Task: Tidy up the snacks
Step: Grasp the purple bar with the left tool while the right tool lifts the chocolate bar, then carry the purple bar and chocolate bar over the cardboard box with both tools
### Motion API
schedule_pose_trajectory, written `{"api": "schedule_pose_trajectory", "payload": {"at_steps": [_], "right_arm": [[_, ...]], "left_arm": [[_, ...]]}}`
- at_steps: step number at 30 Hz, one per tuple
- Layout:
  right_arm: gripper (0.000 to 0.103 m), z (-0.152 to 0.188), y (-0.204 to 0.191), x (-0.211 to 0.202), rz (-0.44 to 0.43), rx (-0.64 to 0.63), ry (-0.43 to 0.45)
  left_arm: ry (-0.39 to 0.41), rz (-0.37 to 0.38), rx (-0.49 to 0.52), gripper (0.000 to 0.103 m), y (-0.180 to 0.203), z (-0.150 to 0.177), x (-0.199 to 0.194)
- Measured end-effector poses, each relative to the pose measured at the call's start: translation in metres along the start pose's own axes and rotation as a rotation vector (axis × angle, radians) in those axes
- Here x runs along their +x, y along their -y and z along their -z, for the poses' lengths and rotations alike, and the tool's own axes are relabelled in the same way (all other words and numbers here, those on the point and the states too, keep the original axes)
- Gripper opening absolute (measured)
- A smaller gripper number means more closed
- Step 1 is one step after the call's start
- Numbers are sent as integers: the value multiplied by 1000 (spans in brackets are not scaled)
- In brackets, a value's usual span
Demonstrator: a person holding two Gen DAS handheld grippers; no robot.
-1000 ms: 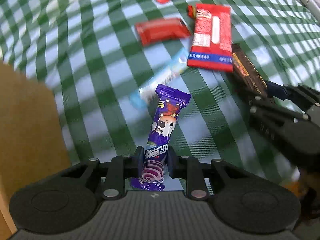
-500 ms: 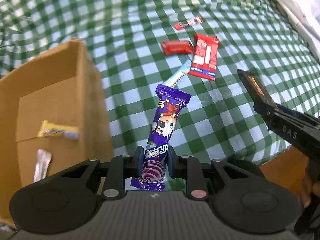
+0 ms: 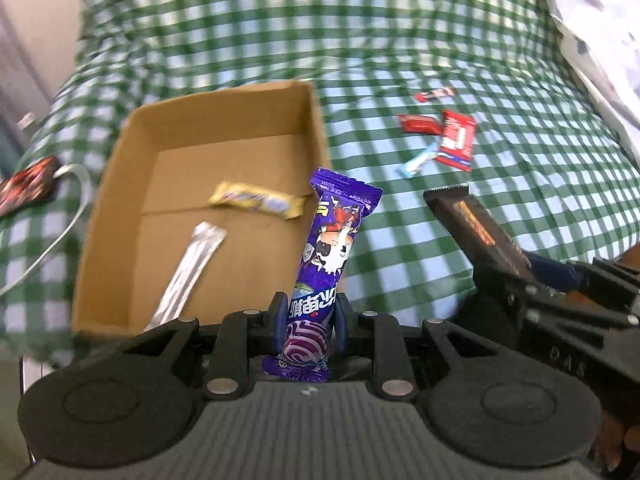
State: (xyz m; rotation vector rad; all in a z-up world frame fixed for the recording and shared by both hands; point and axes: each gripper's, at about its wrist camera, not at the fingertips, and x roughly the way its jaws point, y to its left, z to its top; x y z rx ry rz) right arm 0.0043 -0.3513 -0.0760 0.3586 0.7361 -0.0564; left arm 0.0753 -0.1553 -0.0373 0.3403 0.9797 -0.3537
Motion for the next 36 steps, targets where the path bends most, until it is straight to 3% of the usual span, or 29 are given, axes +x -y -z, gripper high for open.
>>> {"api": "schedule_pose_trajectory", "payload": {"at_steps": [5,11,23,36], "right_arm": [[41,20,-48,-19,-50,-94,-24],[41,34,-77,-33,-54,-168,-36],[42,41,-94,-47,-33,-223,-19],[42,42,-92,-42,-32,-218,-40]], "left_arm": [[14,-26,-57,26,-34,34,-16],[38,-28,-99,26,-59,60,-28],[76,-10,-126,26,-69,79,-43],[55,-15,-123,26,-67,76,-37]]}}
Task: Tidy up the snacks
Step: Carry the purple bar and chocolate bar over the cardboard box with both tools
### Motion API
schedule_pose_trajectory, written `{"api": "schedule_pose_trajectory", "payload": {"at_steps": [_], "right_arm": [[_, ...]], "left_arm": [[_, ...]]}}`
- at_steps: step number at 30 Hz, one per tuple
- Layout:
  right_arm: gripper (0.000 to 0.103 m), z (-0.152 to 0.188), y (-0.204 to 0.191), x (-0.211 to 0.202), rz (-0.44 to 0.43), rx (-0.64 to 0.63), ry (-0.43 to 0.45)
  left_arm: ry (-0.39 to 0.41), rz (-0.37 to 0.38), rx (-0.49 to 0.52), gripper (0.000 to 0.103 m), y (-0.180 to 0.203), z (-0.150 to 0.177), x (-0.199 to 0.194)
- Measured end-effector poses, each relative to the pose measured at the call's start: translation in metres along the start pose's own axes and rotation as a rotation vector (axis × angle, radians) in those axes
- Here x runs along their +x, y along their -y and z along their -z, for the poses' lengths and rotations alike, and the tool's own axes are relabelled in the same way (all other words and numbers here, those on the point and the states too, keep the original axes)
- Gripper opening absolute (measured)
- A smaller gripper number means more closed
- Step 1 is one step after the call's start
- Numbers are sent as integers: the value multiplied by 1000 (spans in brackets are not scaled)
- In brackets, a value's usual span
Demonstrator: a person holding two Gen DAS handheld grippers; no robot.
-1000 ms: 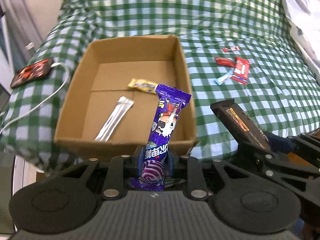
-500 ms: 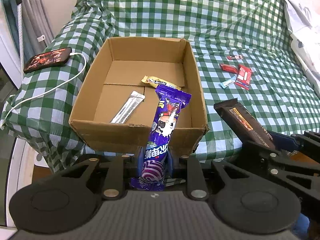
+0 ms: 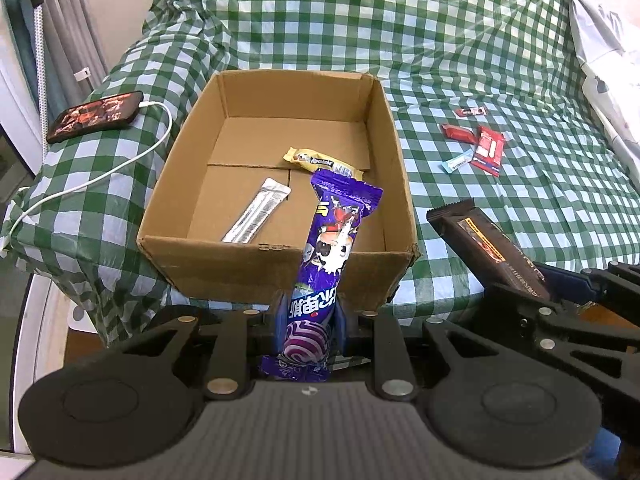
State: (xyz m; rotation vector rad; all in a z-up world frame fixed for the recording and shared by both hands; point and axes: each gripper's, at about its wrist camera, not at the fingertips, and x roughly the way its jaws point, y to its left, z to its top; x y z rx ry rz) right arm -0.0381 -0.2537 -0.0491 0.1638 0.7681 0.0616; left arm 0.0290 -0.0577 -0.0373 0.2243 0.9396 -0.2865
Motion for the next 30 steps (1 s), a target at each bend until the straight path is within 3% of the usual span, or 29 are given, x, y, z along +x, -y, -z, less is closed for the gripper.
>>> {"api": "schedule_pose_trajectory", "payload": {"at_steps": [30], "right_arm": [[42,4,6,17,-6,27,-78]], "left_arm": [[-33,-10,-12,27,-3,-3,11]]}}
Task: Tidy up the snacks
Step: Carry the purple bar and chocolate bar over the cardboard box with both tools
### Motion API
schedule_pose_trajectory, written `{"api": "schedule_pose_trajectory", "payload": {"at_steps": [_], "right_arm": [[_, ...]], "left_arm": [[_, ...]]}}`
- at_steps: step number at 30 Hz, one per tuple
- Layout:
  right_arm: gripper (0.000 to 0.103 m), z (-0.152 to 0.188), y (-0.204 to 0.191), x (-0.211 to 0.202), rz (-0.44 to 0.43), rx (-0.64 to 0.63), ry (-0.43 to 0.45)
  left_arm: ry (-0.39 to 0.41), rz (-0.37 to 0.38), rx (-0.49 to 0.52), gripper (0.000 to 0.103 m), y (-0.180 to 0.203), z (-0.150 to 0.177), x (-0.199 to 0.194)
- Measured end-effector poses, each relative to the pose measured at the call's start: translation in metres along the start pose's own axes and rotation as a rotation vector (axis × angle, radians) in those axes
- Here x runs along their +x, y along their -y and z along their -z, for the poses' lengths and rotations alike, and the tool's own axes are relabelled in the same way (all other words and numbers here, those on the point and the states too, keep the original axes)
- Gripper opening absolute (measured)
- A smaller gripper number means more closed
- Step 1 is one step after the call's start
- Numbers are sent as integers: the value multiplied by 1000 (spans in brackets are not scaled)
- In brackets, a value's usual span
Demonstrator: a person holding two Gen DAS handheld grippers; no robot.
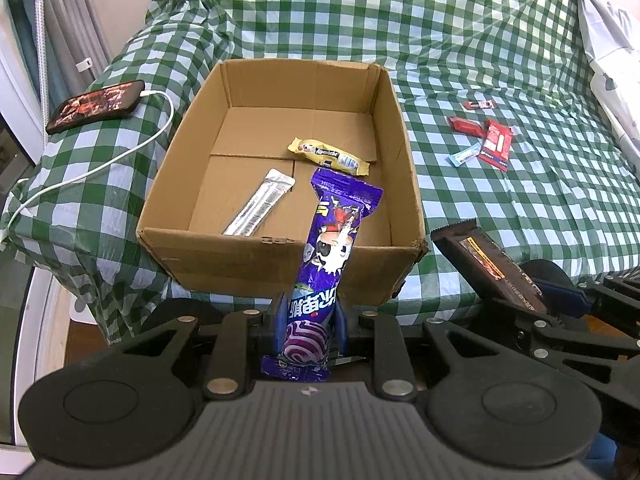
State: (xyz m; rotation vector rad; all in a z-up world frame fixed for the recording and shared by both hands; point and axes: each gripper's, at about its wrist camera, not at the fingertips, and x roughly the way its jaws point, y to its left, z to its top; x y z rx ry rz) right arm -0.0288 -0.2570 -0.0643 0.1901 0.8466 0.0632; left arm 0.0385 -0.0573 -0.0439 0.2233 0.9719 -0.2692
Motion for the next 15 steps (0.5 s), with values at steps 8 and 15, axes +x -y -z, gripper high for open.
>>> {"api": "schedule_pose_trajectory", "payload": {"at_steps": [8,15], "right_arm": [[42,2,6,10,-4,16,-35],[42,2,7,15,-7,21,-33]], "left_arm": [[-30,-5,-2,27,0,-1,10],[-29,-18,2,27,0,-7,15]]}}
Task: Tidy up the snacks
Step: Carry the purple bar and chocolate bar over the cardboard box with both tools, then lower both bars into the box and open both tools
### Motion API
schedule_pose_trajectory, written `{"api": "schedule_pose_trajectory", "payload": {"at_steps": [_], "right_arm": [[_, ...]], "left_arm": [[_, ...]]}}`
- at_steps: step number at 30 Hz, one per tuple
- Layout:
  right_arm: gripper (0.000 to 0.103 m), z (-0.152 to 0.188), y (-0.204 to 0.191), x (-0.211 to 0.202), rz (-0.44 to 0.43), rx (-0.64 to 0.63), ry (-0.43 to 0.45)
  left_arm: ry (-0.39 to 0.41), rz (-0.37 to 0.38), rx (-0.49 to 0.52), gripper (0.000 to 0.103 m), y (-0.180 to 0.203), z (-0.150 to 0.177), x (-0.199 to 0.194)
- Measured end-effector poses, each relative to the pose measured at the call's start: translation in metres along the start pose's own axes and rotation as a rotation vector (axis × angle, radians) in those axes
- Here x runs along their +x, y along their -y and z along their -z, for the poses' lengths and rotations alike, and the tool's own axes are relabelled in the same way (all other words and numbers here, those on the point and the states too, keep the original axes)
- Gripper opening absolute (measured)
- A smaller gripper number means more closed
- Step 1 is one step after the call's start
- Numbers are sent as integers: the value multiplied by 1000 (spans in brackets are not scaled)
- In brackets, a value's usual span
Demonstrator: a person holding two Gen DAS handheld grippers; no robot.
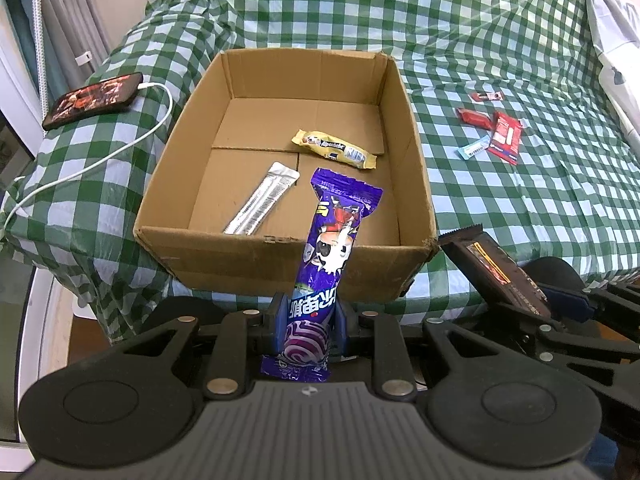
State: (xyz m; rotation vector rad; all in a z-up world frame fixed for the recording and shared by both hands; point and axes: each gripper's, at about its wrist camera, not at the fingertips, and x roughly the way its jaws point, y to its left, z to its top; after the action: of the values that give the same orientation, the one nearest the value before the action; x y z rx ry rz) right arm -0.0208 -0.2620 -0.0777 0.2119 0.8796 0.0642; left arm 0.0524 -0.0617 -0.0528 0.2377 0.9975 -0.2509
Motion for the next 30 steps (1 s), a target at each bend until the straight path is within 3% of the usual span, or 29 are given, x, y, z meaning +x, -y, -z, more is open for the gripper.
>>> {"api": "schedule_pose_trajectory", "payload": {"at_steps": [14,30], "right_arm": [[42,-19,2,4,10,-3,31],[42,-74,-10,35,-14,-35,49]], "left_arm": [[18,-7,2,27,-4,-29,6],[17,-22,-19,27,-29,-74,32]]}}
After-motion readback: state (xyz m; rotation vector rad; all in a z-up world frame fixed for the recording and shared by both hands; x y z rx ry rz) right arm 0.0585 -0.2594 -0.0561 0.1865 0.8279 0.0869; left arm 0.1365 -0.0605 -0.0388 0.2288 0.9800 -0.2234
